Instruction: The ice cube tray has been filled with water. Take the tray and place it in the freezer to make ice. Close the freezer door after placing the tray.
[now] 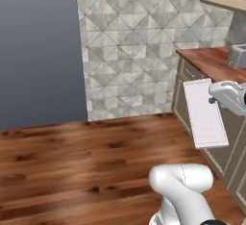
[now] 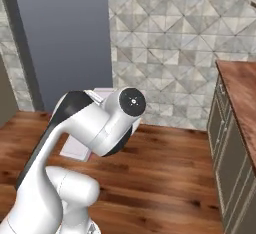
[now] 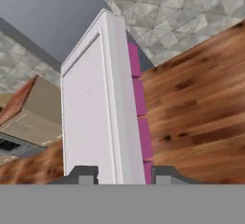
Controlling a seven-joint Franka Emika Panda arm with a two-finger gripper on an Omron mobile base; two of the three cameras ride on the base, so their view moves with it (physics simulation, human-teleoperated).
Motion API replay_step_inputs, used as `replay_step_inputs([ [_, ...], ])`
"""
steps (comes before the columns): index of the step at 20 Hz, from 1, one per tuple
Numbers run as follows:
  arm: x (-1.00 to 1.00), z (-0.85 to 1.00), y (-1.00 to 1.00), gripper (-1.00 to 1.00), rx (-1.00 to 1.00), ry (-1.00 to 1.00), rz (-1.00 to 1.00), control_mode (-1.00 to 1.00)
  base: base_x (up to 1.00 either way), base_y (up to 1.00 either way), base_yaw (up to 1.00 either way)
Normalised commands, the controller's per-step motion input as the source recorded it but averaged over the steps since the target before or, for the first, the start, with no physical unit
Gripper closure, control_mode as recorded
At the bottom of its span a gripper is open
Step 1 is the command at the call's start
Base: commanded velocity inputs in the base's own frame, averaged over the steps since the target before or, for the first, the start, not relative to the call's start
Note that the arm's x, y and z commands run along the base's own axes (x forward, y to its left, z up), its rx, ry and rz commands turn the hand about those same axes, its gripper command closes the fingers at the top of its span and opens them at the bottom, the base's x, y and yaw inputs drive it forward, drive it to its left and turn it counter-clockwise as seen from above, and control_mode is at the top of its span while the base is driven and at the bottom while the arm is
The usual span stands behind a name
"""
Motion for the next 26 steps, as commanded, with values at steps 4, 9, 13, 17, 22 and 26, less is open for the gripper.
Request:
replay_step_inputs([
  [4,0.0,0.0,0.0,1.0,0.0,0.0,0.0,1.0,0.3,0.33,0.71],
  [9,0.0,0.0,0.0,1.0,0.0,0.0,0.0,1.0,0.33,0.36,0.7],
  [13,0.0,0.0,0.0,1.0,0.0,0.0,0.0,1.0,0.48,0.35,0.69],
  [17,0.0,0.0,0.0,1.0,0.0,0.0,0.0,1.0,0.63,0.27,0.71],
  [22,0.0,0.0,0.0,1.0,0.0,0.0,0.0,1.0,0.78,0.29,0.66],
  [26,0.0,0.0,0.0,1.0,0.0,0.0,0.0,1.0,0.99,0.24,0.59],
])
